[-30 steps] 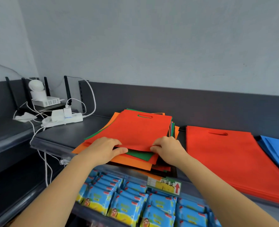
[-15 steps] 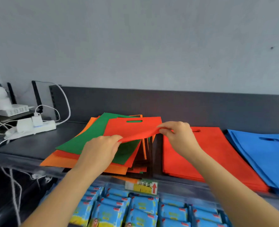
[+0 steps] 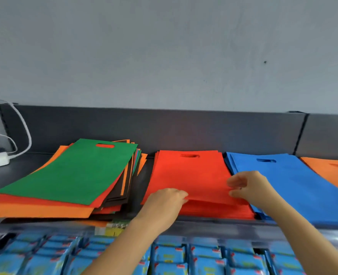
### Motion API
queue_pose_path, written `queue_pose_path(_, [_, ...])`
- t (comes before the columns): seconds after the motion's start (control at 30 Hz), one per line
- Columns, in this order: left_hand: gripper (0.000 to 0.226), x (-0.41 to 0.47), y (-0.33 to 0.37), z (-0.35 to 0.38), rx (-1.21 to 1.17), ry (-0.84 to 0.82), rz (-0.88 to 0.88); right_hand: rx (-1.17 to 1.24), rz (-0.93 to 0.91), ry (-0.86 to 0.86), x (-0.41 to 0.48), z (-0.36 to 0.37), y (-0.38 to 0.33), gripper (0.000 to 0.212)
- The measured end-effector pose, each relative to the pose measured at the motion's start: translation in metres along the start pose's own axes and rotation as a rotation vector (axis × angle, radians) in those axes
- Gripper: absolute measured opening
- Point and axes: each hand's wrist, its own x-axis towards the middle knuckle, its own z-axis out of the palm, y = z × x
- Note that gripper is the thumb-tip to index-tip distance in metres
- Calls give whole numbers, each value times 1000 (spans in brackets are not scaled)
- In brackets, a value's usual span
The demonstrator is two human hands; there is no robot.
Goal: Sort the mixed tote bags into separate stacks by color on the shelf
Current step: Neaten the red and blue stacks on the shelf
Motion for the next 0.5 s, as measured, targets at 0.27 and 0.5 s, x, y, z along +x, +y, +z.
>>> queue_pose_path(0.27, [55, -4, 12, -3, 42, -120, -14, -322, -22, -67, 6, 15, 11, 23])
queue_pose_path(0.5, [41, -51, -42, -53, 18, 284, -97, -269, -342, -6, 10, 59, -64, 23])
